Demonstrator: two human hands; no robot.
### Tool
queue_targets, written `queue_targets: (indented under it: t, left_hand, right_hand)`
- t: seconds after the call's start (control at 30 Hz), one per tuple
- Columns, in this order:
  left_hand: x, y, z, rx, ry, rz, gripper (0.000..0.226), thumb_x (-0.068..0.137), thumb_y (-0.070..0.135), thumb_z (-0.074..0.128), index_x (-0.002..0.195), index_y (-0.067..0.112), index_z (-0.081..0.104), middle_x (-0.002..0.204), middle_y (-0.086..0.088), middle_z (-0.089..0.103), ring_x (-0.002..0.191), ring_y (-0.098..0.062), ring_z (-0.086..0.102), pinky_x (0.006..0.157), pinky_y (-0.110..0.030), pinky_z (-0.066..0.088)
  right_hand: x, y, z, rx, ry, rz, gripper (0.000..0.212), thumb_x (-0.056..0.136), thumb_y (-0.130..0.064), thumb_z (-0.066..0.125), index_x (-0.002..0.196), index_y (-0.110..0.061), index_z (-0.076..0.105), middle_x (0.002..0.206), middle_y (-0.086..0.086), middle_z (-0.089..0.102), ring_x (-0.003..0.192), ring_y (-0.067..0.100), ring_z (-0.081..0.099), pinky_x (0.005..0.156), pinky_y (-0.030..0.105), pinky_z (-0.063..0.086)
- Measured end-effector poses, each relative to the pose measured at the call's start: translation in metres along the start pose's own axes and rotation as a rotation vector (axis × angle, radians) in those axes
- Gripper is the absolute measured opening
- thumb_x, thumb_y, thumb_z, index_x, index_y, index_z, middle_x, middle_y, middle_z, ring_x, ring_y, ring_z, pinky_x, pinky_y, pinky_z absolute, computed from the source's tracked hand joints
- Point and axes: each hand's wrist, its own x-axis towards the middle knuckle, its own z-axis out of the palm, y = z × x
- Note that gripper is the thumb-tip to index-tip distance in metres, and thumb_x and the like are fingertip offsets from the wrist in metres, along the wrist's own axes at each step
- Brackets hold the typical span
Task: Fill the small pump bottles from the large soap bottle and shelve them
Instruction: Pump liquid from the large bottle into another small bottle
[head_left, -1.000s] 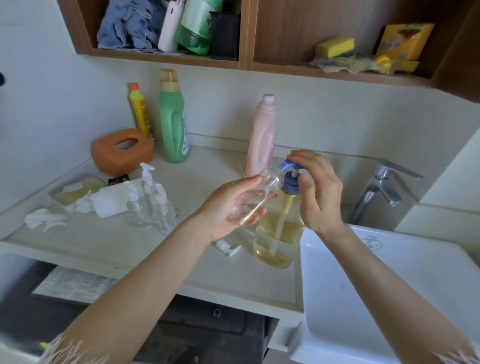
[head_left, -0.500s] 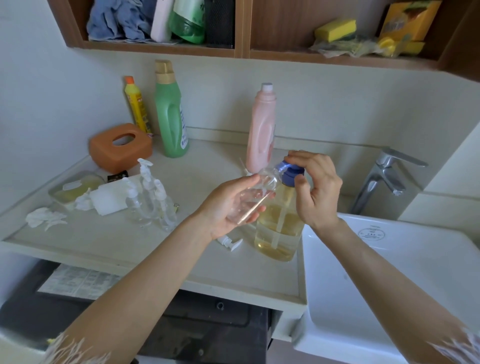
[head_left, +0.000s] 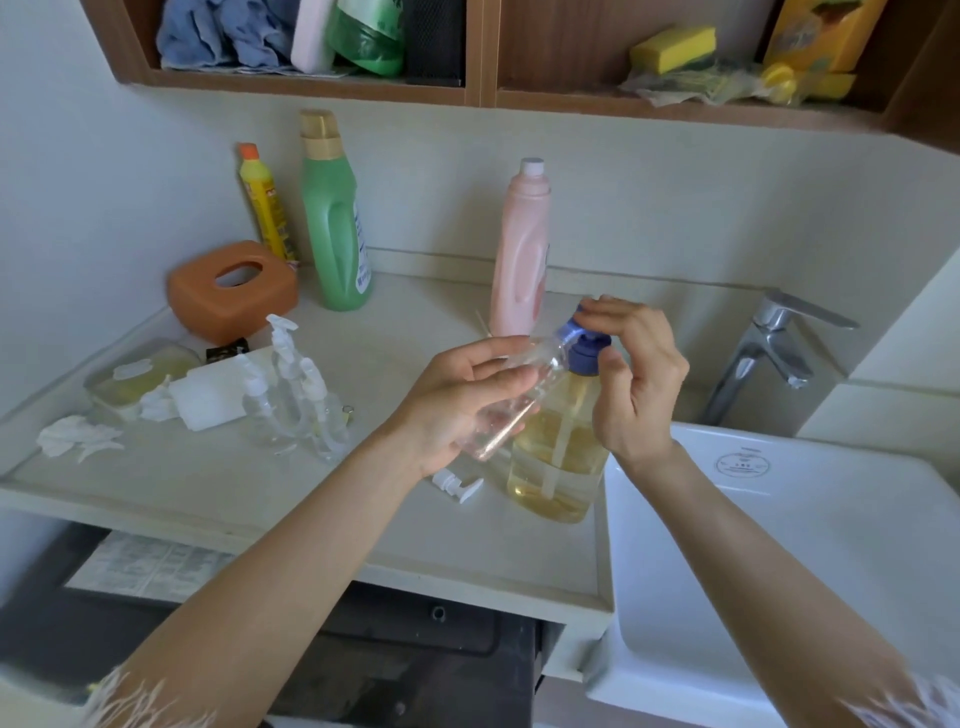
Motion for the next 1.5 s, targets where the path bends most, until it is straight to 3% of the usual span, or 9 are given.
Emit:
queue_targets:
  t: [0.13, 0.23, 0.47, 0.67, 0.83, 0.97, 1.07, 1.4, 1.5]
  left_hand:
    - [0.002, -0.005, -0.002, -0.046, 0.052, -0.046, 0.062, 0.067, 0.018, 0.071, 0.126, 0.006, 0.057, 0.089, 0.001, 0.074, 0.067, -0.017, 0.070, 0.054, -0.023, 0.052]
    - [0.002, -0.007, -0.002, -0.044, 0.045, -0.056, 0.052, 0.066, 0.019, 0.070, 0.117, 0.011, 0.062, 0.087, -0.001, 0.073, 0.066, -0.018, 0.069, 0.053, -0.024, 0.053]
    - [0.001, 0.008, 0.001, -0.064, -0.018, -0.062, 0.044, 0.070, 0.027, 0.067, 0.113, 0.016, 0.065, 0.093, -0.001, 0.073, 0.068, -0.019, 0.069, 0.056, -0.025, 0.054]
    - [0.002, 0.009, 0.001, -0.058, -0.018, -0.067, 0.040, 0.075, 0.033, 0.064, 0.111, 0.015, 0.067, 0.097, -0.003, 0.072, 0.068, -0.020, 0.068, 0.055, -0.025, 0.052]
    - [0.005, 0.004, 0.000, -0.036, 0.017, -0.015, 0.039, 0.073, 0.036, 0.070, 0.106, 0.015, 0.072, 0.093, -0.007, 0.071, 0.062, -0.021, 0.065, 0.050, -0.024, 0.048]
    - [0.006, -0.001, -0.001, 0.003, 0.056, -0.015, 0.032, 0.073, 0.033, 0.069, 0.100, 0.016, 0.073, 0.088, -0.006, 0.073, 0.057, -0.020, 0.064, 0.047, -0.022, 0.046]
    - [0.003, -0.004, 0.002, -0.017, 0.076, -0.050, 0.039, 0.072, 0.032, 0.068, 0.104, 0.010, 0.069, 0.088, -0.008, 0.073, 0.057, -0.021, 0.063, 0.047, -0.023, 0.047]
    - [0.003, 0.012, 0.011, 0.084, 0.142, 0.033, 0.047, 0.071, 0.039, 0.066, 0.106, 0.008, 0.069, 0.091, -0.015, 0.072, 0.056, -0.019, 0.063, 0.049, -0.024, 0.049]
    - [0.003, 0.010, 0.011, 0.065, 0.136, 0.014, 0.046, 0.073, 0.038, 0.064, 0.106, 0.007, 0.068, 0.090, -0.015, 0.071, 0.055, -0.019, 0.061, 0.049, -0.024, 0.049]
  right_hand:
    - [0.003, 0.004, 0.006, -0.018, 0.024, 0.008, 0.035, 0.082, -0.008, 0.037, 0.079, 0.000, 0.071, 0.086, 0.000, 0.064, 0.084, 0.026, 0.061, 0.082, 0.027, 0.044]
    - [0.000, 0.001, 0.005, -0.027, 0.001, 0.025, 0.035, 0.077, -0.006, 0.036, 0.080, -0.001, 0.071, 0.086, 0.000, 0.064, 0.082, 0.029, 0.061, 0.081, 0.026, 0.044]
    - [0.010, -0.010, -0.008, -0.039, -0.102, 0.025, 0.036, 0.082, -0.011, 0.038, 0.097, -0.001, 0.069, 0.108, -0.001, 0.063, 0.104, 0.019, 0.059, 0.093, 0.026, 0.043]
    - [0.009, -0.007, -0.013, -0.042, -0.175, -0.009, 0.037, 0.091, -0.017, 0.039, 0.107, 0.002, 0.066, 0.116, 0.005, 0.060, 0.112, 0.026, 0.056, 0.098, 0.029, 0.042]
    - [-0.002, -0.001, -0.001, -0.078, -0.098, -0.113, 0.055, 0.097, -0.037, 0.035, 0.104, 0.010, 0.062, 0.115, 0.012, 0.057, 0.112, 0.026, 0.052, 0.098, 0.038, 0.040]
    - [-0.003, 0.001, 0.004, -0.092, -0.039, -0.044, 0.056, 0.099, -0.040, 0.035, 0.089, 0.003, 0.068, 0.093, 0.013, 0.066, 0.090, 0.028, 0.057, 0.085, 0.015, 0.040]
    - [-0.002, -0.001, 0.005, -0.123, -0.037, 0.006, 0.033, 0.089, -0.019, 0.044, 0.081, 0.002, 0.068, 0.084, 0.013, 0.066, 0.079, 0.032, 0.056, 0.079, 0.004, 0.035]
    - [0.022, -0.005, -0.011, -0.077, -0.192, 0.024, 0.036, 0.089, -0.019, 0.039, 0.097, -0.001, 0.068, 0.103, 0.007, 0.065, 0.094, 0.028, 0.059, 0.088, 0.020, 0.039]
    - [0.015, -0.004, -0.011, -0.072, -0.190, 0.016, 0.036, 0.089, -0.018, 0.040, 0.102, 0.002, 0.067, 0.109, 0.012, 0.064, 0.102, 0.027, 0.057, 0.091, 0.018, 0.038]
